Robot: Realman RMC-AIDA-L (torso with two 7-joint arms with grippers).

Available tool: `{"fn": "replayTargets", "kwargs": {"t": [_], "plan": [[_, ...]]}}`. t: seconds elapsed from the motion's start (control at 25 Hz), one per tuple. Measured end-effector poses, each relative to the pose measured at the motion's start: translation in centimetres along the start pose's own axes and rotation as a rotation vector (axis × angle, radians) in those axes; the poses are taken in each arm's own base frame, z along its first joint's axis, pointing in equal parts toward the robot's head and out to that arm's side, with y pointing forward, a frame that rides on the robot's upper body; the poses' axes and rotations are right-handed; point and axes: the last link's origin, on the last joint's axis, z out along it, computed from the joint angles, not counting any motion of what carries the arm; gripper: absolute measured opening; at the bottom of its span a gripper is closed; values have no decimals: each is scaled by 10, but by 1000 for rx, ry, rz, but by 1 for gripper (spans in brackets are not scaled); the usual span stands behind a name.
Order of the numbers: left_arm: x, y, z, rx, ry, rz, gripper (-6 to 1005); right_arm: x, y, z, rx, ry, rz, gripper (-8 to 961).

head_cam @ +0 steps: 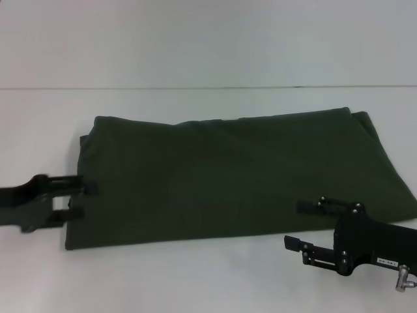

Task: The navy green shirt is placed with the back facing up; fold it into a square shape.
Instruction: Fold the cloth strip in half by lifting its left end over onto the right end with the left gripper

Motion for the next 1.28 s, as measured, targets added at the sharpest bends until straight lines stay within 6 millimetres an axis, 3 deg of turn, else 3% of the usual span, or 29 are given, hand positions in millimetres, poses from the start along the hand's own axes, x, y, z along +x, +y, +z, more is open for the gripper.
{"fn": "replayTargets", "kwargs": {"t": [0.28,0.8,1.28], "plan": [[-14,-17,-23,66,-23,-120,716,-3,-3,1,-2,5,-23,726],[-26,-50,-26,67,99,-311,715,-4,-8,3,14,14,-33,725],[-28,-58,-14,126,76,-335,715,-4,-9,2,22,8,-29,725]]}}
